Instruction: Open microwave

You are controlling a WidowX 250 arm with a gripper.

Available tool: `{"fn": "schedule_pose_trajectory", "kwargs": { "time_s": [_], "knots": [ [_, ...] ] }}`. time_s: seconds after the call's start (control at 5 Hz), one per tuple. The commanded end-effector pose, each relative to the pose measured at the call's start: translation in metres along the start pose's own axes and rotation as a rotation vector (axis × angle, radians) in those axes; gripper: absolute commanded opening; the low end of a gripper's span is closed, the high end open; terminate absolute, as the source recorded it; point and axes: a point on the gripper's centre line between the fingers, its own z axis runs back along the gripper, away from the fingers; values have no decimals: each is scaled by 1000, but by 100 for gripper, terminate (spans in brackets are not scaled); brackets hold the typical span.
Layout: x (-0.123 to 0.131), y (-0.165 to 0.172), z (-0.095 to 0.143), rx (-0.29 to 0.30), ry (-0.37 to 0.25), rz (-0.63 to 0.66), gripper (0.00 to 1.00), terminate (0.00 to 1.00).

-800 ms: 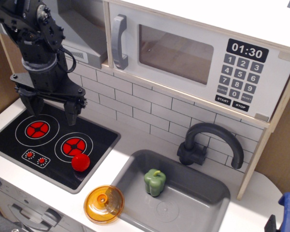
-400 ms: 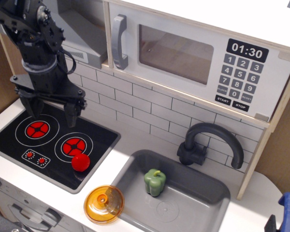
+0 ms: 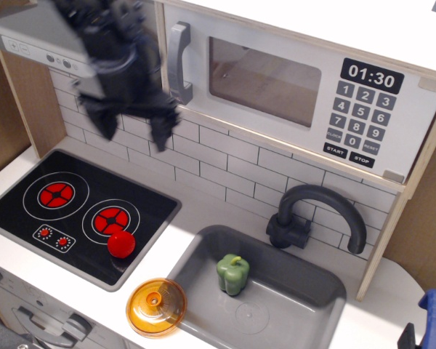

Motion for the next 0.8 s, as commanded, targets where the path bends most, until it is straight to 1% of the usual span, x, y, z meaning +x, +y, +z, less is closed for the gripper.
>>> {"fn": "schedule_pose_trajectory", "kwargs": {
  "time_s": [0.0, 0.2, 0.4, 0.6],
  "knots": [
    [38, -21, 27, -61, -117, -73, 100, 0],
    [49, -21, 34, -30, -157, -44, 100, 0],
    [60, -17, 31, -22, -142, -43, 100, 0],
    [69, -17, 25, 17, -162, -30, 100, 0]
  ]
}}
